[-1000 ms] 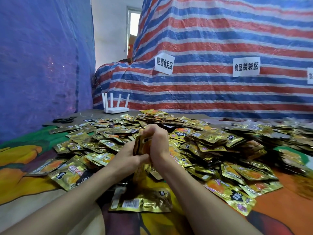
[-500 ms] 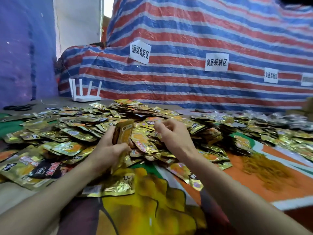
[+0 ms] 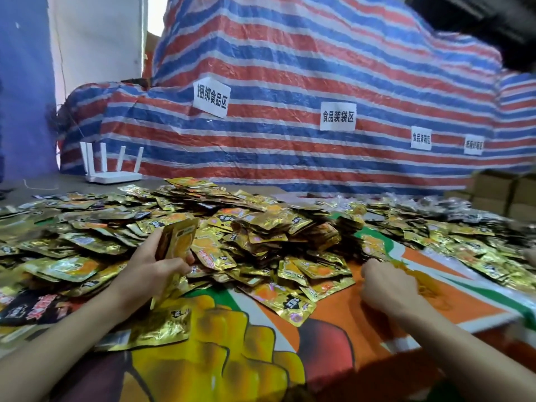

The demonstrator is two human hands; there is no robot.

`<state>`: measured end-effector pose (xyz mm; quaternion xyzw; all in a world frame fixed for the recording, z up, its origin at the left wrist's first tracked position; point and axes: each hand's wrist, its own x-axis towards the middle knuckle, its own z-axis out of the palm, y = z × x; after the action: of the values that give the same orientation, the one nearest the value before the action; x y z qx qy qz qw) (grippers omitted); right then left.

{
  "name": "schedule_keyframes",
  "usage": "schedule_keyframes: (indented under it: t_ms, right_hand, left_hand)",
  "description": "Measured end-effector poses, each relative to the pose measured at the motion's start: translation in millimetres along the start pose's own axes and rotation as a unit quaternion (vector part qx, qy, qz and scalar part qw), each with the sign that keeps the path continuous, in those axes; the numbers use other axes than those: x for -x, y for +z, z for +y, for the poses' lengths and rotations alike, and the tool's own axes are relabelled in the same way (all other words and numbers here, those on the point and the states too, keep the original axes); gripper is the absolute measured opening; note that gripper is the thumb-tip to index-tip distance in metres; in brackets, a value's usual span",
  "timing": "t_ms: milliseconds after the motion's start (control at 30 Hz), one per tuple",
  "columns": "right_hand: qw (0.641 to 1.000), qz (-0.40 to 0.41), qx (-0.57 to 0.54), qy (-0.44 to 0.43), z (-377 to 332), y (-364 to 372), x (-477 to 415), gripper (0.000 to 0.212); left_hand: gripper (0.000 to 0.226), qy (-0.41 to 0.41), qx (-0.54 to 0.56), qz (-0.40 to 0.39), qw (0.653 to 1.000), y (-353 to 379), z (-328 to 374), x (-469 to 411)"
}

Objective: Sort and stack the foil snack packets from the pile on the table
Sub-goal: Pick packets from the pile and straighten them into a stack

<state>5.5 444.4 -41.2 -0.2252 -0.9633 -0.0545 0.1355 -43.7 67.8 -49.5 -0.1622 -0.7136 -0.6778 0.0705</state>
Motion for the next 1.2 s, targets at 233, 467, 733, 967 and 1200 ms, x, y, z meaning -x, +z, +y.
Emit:
schedule_keyframes:
  t_ms: [233, 467, 733, 967, 1200]
  right_hand:
    - [1.0, 0.004, -0.002, 0.004, -2, -2, -10, 0.007]
    - [0.976, 0.201, -0.082, -0.029, -33, -24, -3, 0.016]
    - [0.849, 0.014, -0.45, -0.276, -175, -50, 32, 0.017]
    - [0.741, -0.028, -0.611, -0.277, -249, -39, 38, 0.022]
    - [0.65, -0.213, -0.699, -0.205, -234, -24, 25, 0.015]
  left_hand:
    - [0.051, 0.014, -0.016, 0.0, 1.0, -4, -2, 0]
    - [0.018, 0.003, 0.067, 0.042, 0.997, -14, -9, -8]
    - [0.053, -0.043, 0.165, -0.001, 0.985, -15, -3, -4]
    - [0.04, -0.104, 0.252, 0.009, 0.962, -24, -1, -8]
    - [0.036, -0.126, 0.336, -0.067, 0.931, -25, 7, -8]
